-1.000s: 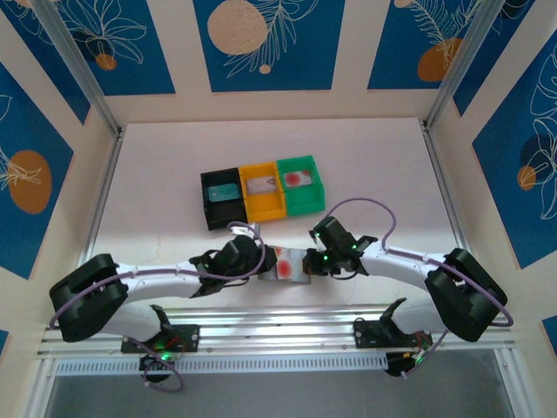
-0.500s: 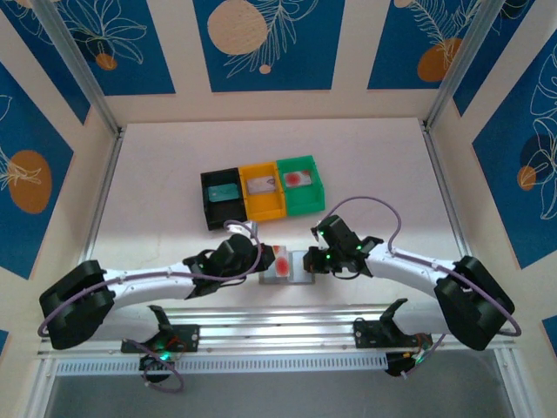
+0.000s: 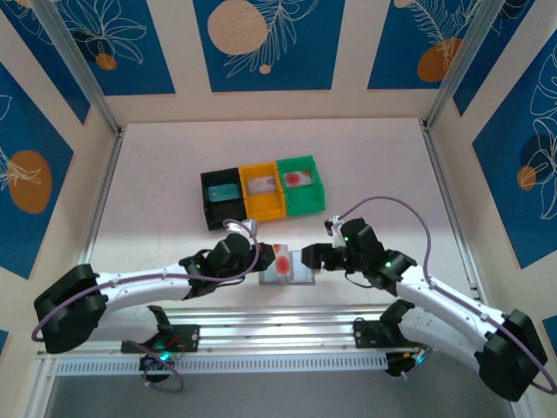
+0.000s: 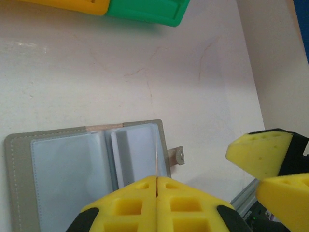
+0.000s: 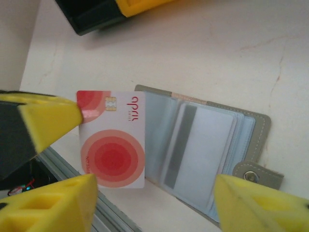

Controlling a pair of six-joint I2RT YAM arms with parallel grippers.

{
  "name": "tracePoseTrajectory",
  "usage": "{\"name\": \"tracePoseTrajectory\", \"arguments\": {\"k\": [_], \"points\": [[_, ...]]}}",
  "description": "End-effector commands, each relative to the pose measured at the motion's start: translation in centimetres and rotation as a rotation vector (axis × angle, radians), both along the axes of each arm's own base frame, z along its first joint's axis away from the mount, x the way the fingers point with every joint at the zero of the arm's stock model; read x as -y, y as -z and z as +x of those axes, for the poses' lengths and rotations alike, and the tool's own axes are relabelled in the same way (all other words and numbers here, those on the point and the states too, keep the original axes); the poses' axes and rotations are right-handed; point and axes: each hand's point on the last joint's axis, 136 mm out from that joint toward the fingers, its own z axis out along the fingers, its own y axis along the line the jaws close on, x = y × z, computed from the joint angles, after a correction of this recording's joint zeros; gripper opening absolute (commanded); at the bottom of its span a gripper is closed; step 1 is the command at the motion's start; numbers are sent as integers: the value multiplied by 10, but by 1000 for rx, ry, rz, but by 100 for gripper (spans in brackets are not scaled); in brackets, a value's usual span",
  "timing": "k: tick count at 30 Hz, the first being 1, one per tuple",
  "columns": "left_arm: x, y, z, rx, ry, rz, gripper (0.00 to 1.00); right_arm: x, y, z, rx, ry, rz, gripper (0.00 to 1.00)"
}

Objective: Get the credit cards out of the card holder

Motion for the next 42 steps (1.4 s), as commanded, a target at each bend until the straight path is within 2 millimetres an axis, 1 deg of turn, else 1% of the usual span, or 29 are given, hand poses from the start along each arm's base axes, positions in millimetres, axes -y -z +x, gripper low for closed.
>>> {"name": "tracePoseTrajectory", "arguments": {"k": [1, 3, 6, 13, 18, 24, 31, 42], "points": [[10, -16, -8, 51, 66, -69, 0, 7, 1, -5, 25, 10, 22, 73], [14, -20, -9, 61, 84, -94, 0, 7, -4, -8, 53, 7, 62, 76], [20, -28, -11, 79, 110, -127, 0, 8, -7, -10, 86, 12, 106, 78], [26, -48, -13, 129, 141, -206, 0, 11, -9, -15, 138, 20, 180, 80], [29, -56, -14, 145, 155, -236, 0, 9, -9, -18, 154, 17, 228, 80], [31, -60, -16, 154, 170, -258, 0, 7, -8, -21, 178, 15, 280, 80], [34, -64, -18, 159, 184, -293, 0, 0, -17, -25, 220, -34, 335, 78], [48, -64, -18, 135, 208, -359, 0, -5, -25, -29, 239, -68, 367, 75]]}}
